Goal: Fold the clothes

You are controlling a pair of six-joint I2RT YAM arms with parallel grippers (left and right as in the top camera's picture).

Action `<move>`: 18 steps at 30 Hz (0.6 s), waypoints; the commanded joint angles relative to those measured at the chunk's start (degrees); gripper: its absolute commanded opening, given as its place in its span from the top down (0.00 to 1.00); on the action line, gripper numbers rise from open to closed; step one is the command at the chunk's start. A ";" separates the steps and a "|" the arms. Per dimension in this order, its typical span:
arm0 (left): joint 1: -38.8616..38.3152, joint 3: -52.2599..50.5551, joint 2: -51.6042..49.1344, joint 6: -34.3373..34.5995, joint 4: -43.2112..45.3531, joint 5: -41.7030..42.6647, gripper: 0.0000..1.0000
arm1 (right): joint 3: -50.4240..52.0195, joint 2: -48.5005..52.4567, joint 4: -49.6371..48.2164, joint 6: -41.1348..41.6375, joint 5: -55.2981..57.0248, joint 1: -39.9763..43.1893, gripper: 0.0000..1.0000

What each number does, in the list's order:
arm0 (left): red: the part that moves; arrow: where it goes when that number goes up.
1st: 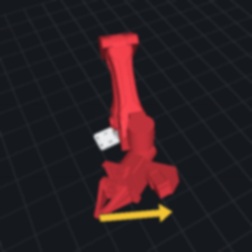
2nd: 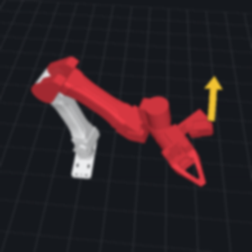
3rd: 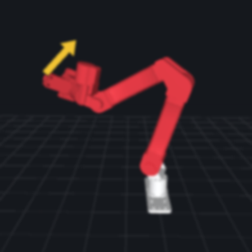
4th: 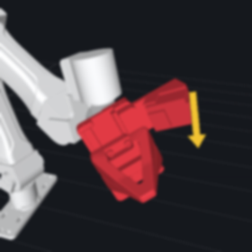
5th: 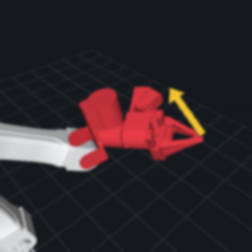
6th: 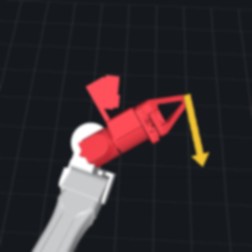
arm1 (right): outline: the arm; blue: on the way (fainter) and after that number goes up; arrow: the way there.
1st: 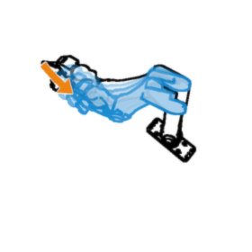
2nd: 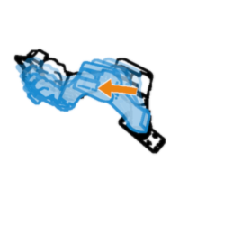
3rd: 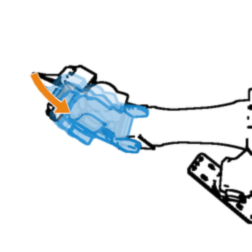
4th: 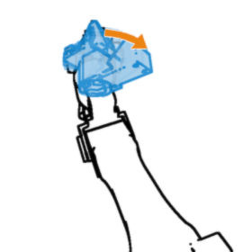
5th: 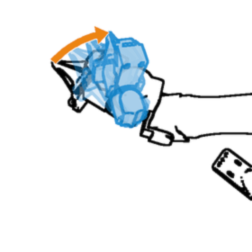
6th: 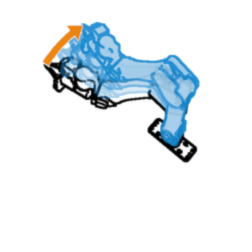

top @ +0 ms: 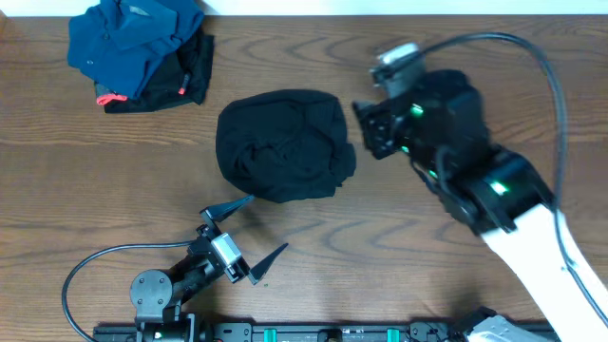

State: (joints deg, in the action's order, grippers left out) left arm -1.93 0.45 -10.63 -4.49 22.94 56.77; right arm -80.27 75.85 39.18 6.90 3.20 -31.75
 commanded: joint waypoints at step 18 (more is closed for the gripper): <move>0.26 -0.20 0.00 0.50 -1.53 1.29 0.02 | -0.28 33.88 -5.35 10.19 -18.01 0.50 0.27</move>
State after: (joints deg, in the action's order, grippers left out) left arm -1.91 0.45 -10.63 -4.47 21.61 57.08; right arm -80.29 109.10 34.00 14.63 -11.09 -31.75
